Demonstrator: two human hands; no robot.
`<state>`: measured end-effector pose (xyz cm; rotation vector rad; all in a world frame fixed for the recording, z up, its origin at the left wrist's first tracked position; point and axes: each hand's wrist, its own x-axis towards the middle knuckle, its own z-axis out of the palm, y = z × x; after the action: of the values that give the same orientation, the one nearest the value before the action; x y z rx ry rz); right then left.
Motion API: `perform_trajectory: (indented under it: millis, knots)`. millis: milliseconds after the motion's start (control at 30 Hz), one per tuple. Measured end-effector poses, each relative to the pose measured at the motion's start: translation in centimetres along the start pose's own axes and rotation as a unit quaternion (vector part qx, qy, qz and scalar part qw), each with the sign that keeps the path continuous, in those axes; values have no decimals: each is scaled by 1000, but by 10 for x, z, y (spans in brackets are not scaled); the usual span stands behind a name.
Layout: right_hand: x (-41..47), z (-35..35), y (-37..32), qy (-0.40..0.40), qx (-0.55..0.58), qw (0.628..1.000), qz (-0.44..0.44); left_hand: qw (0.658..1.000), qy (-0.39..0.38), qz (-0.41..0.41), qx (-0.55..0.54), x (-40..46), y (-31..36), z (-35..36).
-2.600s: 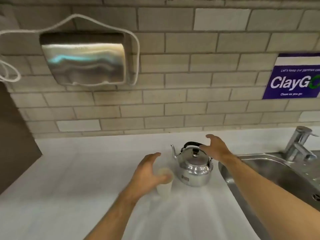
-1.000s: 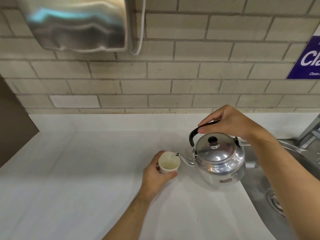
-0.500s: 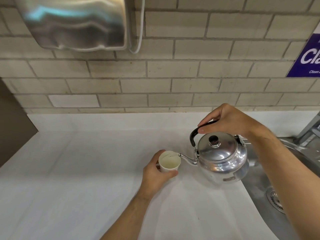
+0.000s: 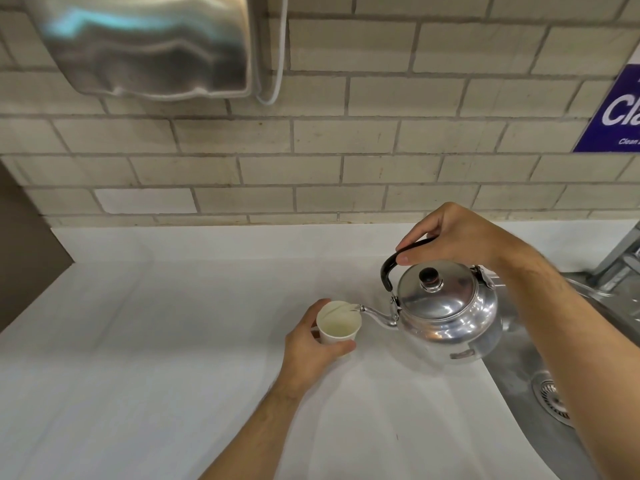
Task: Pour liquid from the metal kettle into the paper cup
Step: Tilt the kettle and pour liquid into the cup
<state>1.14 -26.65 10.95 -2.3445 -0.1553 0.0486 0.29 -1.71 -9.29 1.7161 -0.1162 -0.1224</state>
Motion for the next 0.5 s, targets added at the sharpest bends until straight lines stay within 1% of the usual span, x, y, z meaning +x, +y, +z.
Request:
perform_trajectory:
  millis: [500]
  knots:
    - [2,-4,-4,-5,3,1000,-1,1000,2,-6,-2,0,2,0]
